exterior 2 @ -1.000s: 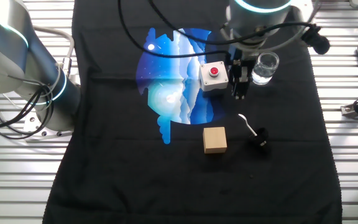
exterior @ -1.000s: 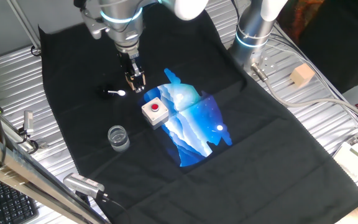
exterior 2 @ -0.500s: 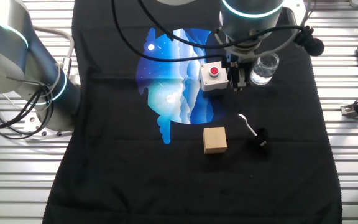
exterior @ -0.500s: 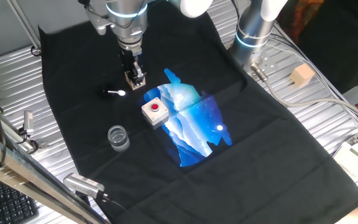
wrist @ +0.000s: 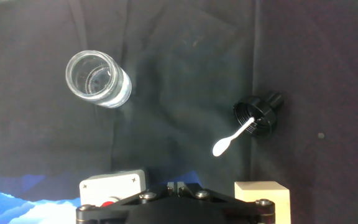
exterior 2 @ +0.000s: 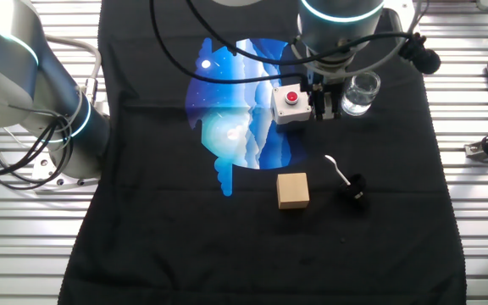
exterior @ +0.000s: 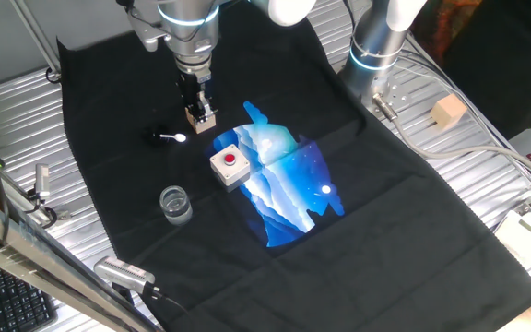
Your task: Screw the lid onto the jar
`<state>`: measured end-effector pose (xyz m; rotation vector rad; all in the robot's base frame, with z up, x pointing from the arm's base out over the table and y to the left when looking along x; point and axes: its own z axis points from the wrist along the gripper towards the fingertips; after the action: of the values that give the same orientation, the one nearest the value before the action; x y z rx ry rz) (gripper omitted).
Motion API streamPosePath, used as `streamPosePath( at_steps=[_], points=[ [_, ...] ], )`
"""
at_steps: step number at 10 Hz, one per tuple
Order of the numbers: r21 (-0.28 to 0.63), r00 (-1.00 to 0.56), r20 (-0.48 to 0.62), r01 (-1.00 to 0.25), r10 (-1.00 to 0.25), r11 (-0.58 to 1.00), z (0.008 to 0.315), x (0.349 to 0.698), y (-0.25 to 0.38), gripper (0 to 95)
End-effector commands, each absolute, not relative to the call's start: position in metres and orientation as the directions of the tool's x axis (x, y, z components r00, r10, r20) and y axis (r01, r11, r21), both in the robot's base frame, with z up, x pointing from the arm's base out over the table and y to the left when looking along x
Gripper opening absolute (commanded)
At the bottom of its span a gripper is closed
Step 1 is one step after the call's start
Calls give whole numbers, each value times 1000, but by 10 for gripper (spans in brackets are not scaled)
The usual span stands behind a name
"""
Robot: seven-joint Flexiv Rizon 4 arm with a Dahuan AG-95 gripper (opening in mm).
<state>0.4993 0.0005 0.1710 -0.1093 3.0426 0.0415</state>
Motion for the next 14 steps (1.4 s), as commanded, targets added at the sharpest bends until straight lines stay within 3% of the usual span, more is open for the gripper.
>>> streamPosePath(
  at_steps=[1, 10, 14],
  points=[
    [24, -992, -106, -77, -74, 997, 171, 500, 0, 0],
    [6, -992, -114, -47, -46, 999, 159, 508, -20, 0],
    [7, -993, -97, -66, -65, 998, 168, 537, -30, 0]
  ],
)
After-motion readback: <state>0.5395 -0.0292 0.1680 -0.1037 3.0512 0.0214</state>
